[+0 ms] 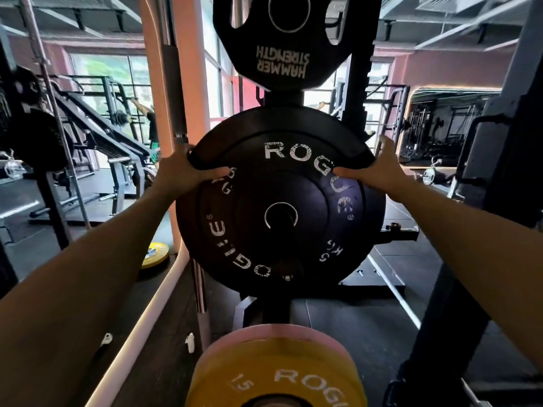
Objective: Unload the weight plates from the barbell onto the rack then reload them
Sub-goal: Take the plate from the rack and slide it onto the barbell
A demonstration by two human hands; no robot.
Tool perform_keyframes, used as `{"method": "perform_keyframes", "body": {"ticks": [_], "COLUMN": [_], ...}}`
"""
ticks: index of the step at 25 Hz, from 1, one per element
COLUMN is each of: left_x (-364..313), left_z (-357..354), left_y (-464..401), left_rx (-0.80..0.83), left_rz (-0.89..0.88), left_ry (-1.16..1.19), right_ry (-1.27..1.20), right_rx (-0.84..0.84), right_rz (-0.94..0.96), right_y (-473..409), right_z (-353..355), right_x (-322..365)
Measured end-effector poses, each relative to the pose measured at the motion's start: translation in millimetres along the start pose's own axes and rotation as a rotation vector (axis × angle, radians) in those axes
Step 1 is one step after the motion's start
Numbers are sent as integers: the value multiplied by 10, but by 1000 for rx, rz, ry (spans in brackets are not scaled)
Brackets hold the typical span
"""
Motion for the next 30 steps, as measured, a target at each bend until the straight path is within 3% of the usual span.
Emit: {"method": "perform_keyframes", "body": {"ticks": [5,15,20,30], "left_x": [38,-88,-238,-674], "left_z": [-119,146,488,1268], "left_y": [-21,419,997,2547], "left_rx": [-72,-116,-111,-197], "left_rz": [-15,-6,8,76], "left_ry": [179,227,189,25], "right_ry": [-51,-94,-72,-102], "right_rx": [108,86,92,313], "right_rz": [-120,-34,15,16], "right_y": [-131,440,884,1871], "right_z": [-119,78,309,786], "right_x": [-99,18,221,515]}}
Point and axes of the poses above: each hand's wrist, its own y-axis away from the middle knuckle, its own z-axis out of the back of the hand, x = y × z, the point moved 8 cm from there along -y, towards the middle knuckle, and after that the axes turned 13 degrees about -y, right-handed, at the moved point
